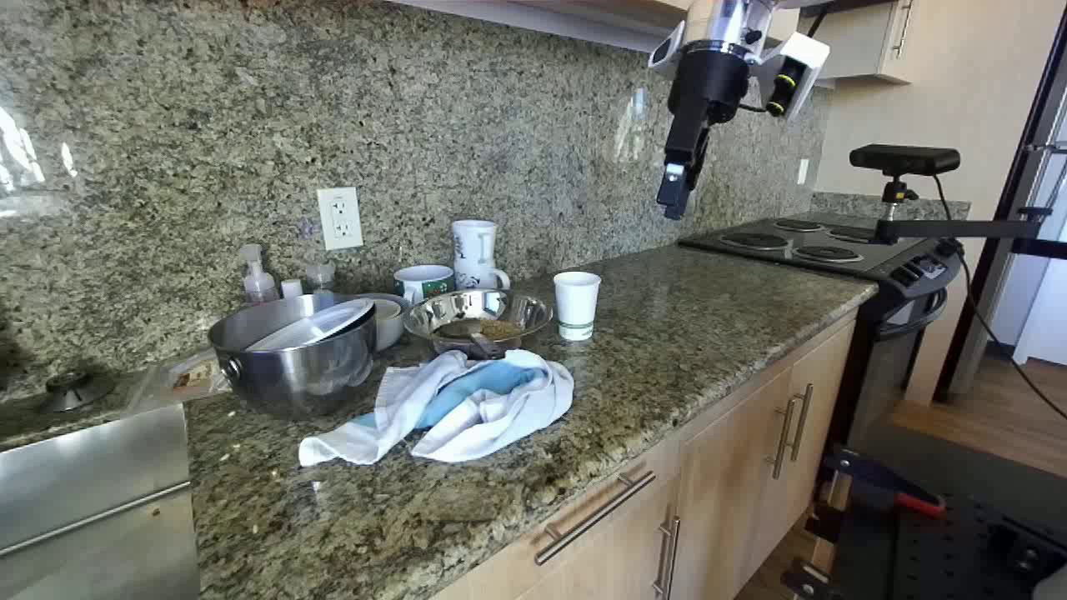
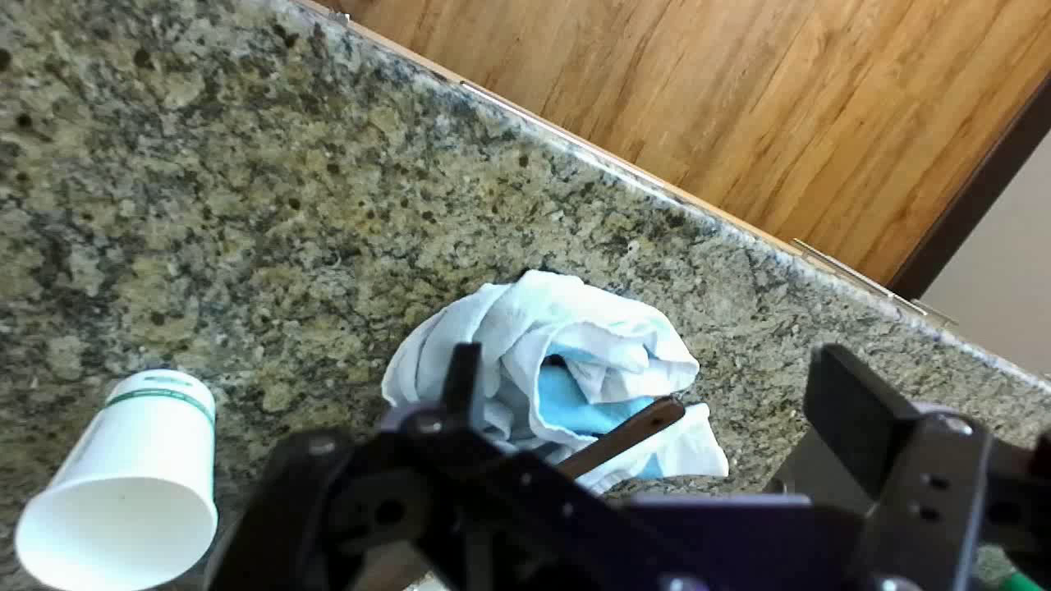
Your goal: Use the wooden cooking spoon to stir the object in the bowl
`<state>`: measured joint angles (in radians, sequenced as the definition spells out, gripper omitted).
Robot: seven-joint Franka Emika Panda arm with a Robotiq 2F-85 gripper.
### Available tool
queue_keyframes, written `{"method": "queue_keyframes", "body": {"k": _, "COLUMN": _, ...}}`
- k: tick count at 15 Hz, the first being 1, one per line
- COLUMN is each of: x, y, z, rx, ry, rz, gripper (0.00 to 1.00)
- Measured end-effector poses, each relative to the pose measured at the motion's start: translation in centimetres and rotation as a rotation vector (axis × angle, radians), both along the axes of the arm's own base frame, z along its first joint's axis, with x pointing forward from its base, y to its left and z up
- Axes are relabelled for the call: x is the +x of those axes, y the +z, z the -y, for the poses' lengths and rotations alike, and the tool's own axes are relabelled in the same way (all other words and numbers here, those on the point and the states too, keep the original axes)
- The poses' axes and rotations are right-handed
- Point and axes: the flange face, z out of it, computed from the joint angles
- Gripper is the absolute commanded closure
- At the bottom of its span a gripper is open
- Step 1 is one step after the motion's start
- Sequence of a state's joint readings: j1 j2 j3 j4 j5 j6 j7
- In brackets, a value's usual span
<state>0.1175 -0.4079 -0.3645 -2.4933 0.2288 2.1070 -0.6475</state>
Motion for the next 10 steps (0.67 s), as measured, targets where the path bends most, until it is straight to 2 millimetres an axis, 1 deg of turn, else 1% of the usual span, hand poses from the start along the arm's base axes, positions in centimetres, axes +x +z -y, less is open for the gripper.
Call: {"method": "queue_keyframes", "body": {"k": 10, "x": 0.02, "y": 0.06, "z": -0.08, "rx": 0.003, "ry": -0.008, "rz": 0.001, "gripper": 0.0}}
